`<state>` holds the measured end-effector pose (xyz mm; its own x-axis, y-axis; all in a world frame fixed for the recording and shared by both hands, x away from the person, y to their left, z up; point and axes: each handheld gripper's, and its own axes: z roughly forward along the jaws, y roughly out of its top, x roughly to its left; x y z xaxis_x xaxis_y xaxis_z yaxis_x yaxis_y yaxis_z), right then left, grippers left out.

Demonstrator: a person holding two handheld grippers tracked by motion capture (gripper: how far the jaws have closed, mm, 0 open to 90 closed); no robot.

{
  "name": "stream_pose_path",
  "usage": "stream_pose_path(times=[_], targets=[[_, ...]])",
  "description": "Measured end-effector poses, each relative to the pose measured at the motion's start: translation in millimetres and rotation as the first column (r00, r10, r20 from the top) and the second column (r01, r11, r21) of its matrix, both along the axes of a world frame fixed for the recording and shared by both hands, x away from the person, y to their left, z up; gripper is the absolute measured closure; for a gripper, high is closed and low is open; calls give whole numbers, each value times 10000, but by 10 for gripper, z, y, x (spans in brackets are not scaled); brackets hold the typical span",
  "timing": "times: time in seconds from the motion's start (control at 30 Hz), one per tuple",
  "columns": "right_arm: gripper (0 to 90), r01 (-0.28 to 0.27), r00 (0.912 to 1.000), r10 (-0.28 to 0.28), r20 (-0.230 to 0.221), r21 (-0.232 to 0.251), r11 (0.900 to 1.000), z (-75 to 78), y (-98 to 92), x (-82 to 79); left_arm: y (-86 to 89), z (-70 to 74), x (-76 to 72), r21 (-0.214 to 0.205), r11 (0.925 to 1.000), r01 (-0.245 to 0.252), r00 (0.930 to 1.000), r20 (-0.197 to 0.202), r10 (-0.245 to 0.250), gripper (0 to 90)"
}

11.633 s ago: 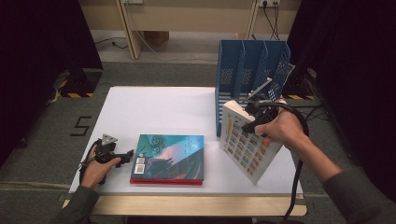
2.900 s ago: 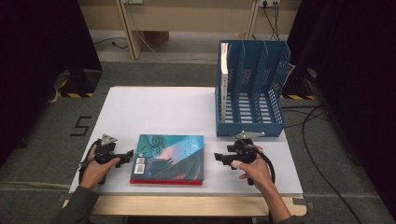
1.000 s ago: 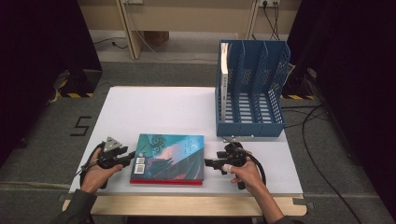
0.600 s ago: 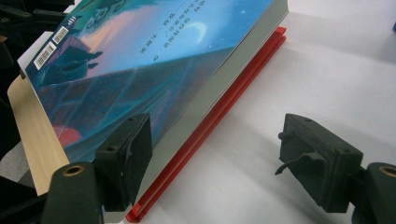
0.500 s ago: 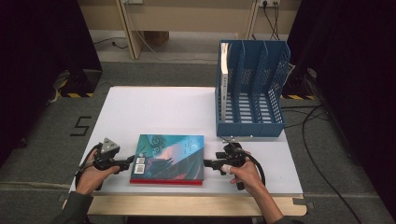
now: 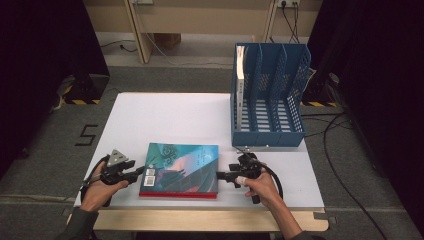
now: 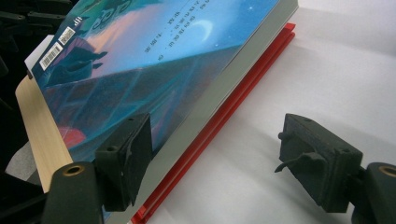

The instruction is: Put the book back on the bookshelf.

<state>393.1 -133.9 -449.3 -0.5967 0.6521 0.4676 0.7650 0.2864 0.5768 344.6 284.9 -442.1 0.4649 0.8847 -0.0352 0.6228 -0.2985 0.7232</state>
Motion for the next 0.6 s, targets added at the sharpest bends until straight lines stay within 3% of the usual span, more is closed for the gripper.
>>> stream_pose_path(times=[0.07, 0.23, 0.6], targets=[[262, -15, 10000, 15, -24, 37, 10000, -6, 5, 2, -9, 15, -9, 134, 9999, 43, 10000, 84, -44, 544], [262, -85, 9999, 87, -134, 152, 9998, -23, 25, 11, -21, 15, -34, 0, 10000, 78, 9999, 91, -78, 578], [256, -274, 9970, 338, -699, 901, 9956, -121, 163, 64, -27, 6, -38, -25, 10000, 28, 10000, 89, -27, 579]])
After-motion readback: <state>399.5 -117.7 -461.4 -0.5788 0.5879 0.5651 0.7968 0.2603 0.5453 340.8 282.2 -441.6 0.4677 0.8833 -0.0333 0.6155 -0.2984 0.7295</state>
